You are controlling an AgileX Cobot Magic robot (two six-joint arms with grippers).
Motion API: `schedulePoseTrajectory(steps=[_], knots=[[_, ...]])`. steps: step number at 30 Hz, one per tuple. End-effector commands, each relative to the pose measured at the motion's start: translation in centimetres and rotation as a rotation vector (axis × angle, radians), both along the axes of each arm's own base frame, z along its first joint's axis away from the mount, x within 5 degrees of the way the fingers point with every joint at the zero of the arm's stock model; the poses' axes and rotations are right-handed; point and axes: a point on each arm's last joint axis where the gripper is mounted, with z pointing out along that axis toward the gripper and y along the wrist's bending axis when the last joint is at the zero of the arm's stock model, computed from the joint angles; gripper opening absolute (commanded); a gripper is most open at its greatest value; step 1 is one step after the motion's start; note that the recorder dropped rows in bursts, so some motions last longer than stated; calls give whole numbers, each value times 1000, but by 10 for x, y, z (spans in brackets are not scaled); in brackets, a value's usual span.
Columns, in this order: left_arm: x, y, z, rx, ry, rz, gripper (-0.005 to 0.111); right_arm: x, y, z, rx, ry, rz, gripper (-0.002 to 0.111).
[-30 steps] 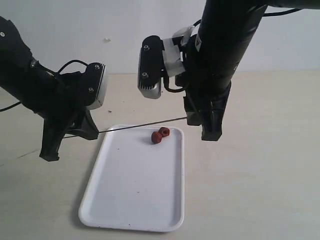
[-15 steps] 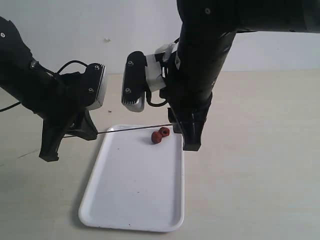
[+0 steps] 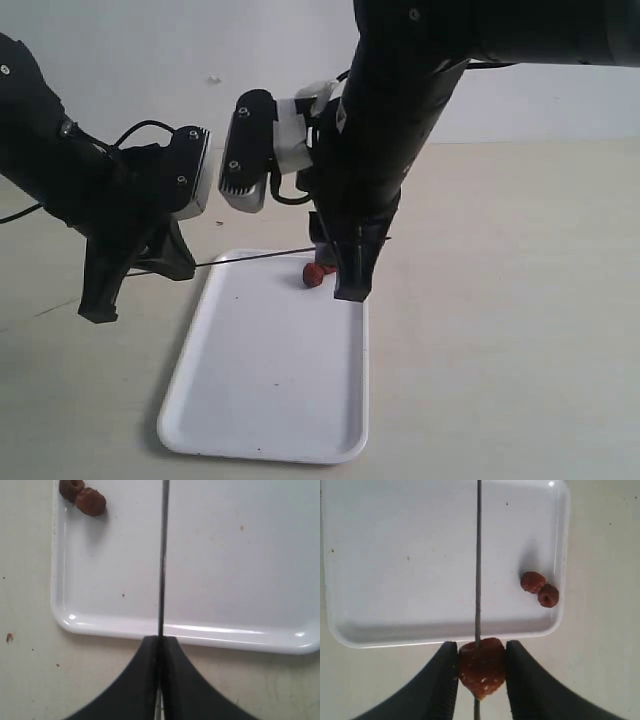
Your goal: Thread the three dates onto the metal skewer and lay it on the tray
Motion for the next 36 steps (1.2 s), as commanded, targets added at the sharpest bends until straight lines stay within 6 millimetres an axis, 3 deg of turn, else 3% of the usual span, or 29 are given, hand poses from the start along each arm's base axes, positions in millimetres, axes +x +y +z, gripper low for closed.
schedulePoseTrajectory(steps=[1, 9, 18, 24, 30, 36], knots=[[1, -4, 1, -25, 1, 19, 0, 2, 5, 2, 44, -24, 6, 50], [2, -4, 1, -26, -3, 21, 0, 4, 6, 7, 65, -66, 3, 57], [2, -4, 2, -26, -7, 23, 0, -12, -16, 57, 90, -210, -103, 56], [2, -4, 2, -27, -4, 30, 0, -17, -38, 75, 14, -290, -230, 50], [2, -3, 1, -18, -8, 24, 0, -21, -35, 51, -110, -110, -71, 50], [2, -3, 1, -17, -10, 21, 0, -7, -22, 12, -162, 4, -26, 50]])
